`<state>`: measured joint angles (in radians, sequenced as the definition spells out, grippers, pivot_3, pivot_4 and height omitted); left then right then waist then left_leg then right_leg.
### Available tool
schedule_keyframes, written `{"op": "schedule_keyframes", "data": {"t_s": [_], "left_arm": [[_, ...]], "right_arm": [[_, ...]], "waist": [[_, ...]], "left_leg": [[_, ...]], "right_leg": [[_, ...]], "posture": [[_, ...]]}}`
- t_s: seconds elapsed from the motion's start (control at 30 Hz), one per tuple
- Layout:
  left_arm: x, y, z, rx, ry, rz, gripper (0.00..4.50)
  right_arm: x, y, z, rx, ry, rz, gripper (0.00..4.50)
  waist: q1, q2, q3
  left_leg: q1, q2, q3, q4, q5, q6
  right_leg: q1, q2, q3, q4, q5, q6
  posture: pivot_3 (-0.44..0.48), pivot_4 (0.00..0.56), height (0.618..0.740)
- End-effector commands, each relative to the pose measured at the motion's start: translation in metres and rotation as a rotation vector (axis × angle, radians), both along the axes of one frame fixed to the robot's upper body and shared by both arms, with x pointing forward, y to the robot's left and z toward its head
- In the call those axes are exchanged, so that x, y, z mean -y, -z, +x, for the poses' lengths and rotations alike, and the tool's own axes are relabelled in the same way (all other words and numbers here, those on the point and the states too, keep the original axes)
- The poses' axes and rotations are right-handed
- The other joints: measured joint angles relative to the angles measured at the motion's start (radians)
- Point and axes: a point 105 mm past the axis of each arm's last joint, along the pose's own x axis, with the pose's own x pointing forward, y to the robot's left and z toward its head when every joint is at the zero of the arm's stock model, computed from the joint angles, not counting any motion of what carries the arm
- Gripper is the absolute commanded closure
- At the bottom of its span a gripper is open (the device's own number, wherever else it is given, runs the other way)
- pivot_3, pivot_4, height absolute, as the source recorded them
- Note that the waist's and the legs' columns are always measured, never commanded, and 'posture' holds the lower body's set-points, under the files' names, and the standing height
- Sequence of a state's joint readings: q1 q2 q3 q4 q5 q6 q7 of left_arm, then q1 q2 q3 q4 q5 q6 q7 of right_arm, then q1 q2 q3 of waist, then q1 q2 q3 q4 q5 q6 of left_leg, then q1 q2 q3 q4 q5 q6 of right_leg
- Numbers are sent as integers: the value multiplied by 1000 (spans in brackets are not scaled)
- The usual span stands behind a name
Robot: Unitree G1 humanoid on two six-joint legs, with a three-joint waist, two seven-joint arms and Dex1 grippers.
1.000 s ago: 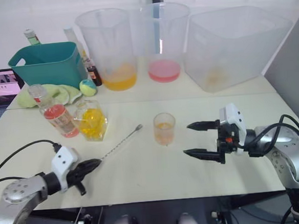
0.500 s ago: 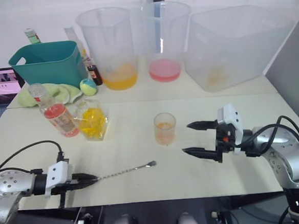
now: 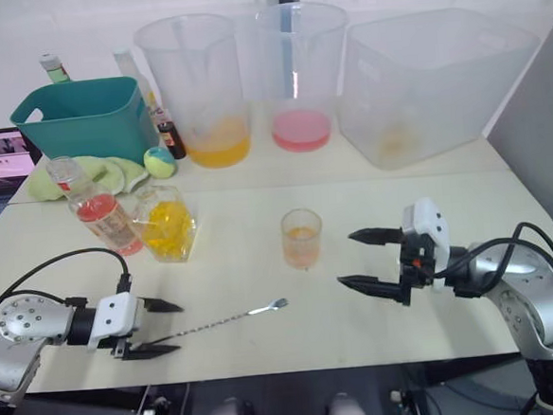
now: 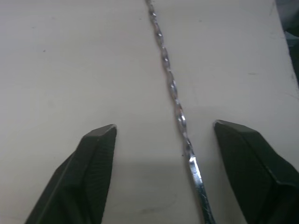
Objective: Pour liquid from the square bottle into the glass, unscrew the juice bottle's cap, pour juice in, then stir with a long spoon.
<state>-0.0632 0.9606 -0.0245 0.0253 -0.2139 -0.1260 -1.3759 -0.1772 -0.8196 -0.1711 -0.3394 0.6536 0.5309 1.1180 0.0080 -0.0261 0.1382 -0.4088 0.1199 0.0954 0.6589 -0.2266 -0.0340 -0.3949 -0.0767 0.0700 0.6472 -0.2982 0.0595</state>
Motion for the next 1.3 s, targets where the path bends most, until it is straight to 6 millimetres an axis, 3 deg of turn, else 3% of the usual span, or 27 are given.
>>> {"op": "schedule_keyframes", "data": {"t_s": [0.03, 0.23, 0.37, 0.53, 0.67, 0.8, 0.97, 1.3], "left_arm": [[-7, 16, -14, -93, 39, 77, 2613], [11, 2, -7, -73, 54, -29, 4488], [25, -17, -6, -86, 67, -142, 4488], [44, -52, -3, -124, 34, -386, 4488], [62, -83, -4, -194, -13, -630, 4488], [82, -96, -8, -228, -22, -743, 4488], [101, -110, -11, -222, -32, -828, 4488], [130, -115, -1, -159, -56, -877, 4488]], "right_arm": [[1, -12, -4, 45, -2, 16, 0], [3, -11, -5, 45, 23, 16, 0], [14, -2, -6, -5, 78, 5, 0], [39, 30, -17, -161, 154, -65, 0], [33, 32, -33, -255, 116, -17, 0], [5, -2, -36, -254, 58, 184, 0], [-23, -37, -23, -207, 86, 408, 0], [-57, -59, -16, -225, 51, 557, 0]], "waist": [[0, 1, 0], [4, 2, 0], [8, 2, 0], [12, 1, 0], [5, 1, 0], [-6, 0, 1], [-3, -1, 1], [3, -1, 1]], "left_leg": [[0, 0, 0, 0, 0, 0], [0, 0, 0, 0, 0, 0], [-1, 0, 0, 1, 0, 0], [-2, 0, 0, 1, 0, 0], [-2, 0, -1, 2, 0, 0], [0, 0, -3, 1, 0, 0], [1, 0, -5, 1, 0, 0], [-2, -1, -8, 1, 0, 0]], "right_leg": [[0, 0, 0, 0, 0, 0], [1, 0, 0, 0, 0, 0], [0, 0, 0, 0, 0, 0], [0, 0, 0, 0, 0, 1], [1, 0, 0, 0, -1, 1], [2, 1, 0, 0, -1, 1], [5, 1, 0, 0, -1, 1], [5, 2, 0, -1, -1, 1]], "posture": [[0, 150, 724], [0, 150, 724], [0, 150, 724], [0, 150, 724], [0, 150, 724], [0, 150, 724], [0, 150, 724], [0, 150, 724]]}}
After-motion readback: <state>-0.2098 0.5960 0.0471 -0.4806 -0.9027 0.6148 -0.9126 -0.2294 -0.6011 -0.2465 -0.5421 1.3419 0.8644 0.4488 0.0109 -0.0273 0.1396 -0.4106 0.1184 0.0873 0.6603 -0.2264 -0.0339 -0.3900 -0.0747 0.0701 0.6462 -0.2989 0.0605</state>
